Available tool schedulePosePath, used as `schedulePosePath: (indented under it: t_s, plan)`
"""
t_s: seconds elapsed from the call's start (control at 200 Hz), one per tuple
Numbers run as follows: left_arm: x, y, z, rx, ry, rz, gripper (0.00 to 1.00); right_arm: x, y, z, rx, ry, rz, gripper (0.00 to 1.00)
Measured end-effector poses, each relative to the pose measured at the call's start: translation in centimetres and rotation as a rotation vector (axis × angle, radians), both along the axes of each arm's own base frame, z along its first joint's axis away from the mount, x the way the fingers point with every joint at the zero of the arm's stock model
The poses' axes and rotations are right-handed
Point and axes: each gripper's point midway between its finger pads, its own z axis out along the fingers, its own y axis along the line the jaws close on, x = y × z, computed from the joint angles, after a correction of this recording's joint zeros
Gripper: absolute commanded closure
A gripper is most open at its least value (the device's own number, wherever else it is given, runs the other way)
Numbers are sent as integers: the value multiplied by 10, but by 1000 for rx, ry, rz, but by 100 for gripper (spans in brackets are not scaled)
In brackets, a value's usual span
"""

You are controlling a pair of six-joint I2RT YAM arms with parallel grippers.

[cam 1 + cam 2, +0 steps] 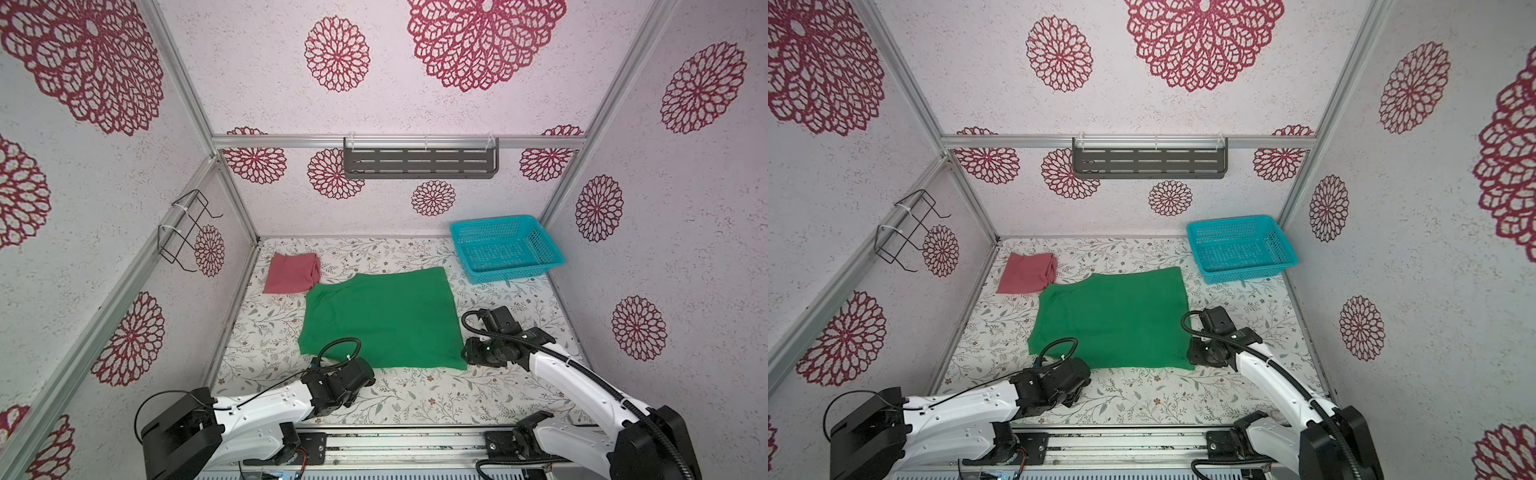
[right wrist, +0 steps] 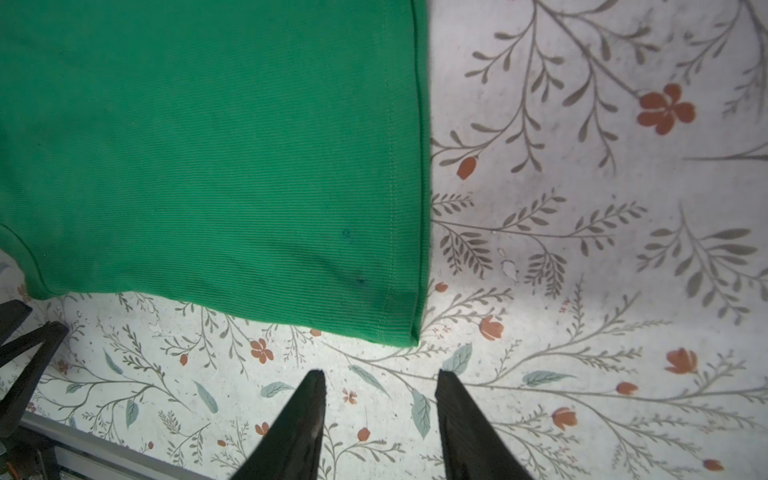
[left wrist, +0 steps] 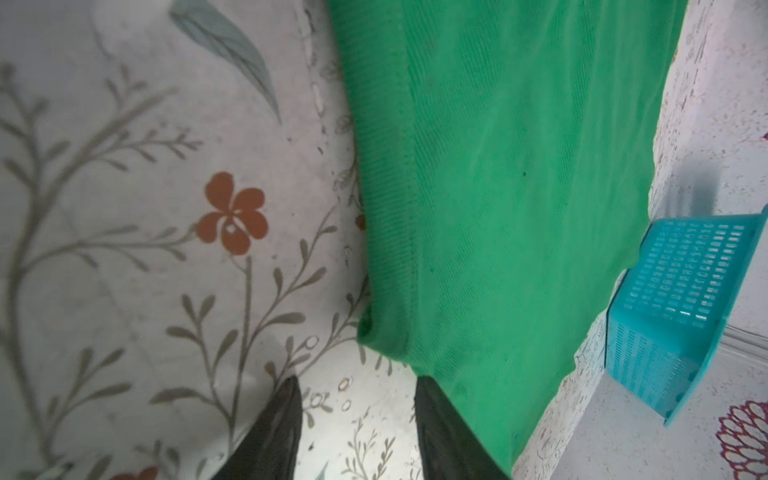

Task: Fold and stack the tank tops
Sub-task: 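Grasp the green tank top's near hem corners with both grippers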

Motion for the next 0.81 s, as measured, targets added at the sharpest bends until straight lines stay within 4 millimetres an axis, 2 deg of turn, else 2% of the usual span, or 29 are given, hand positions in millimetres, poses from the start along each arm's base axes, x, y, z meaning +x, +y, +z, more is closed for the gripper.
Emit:
schedulePosePath:
  t_s: [0.32, 0.495, 0.806]
  plan:
    - [11, -3, -3, -5, -35, 37, 61, -14, -1, -18, 24, 41, -21, 54]
    - [14, -1, -4, 2, -39, 56, 73, -18, -3, -24, 22, 61, -38, 54]
    - [19, 8, -8, 43, -34, 64, 84, -22, 2, -43, 36, 90, -60, 59]
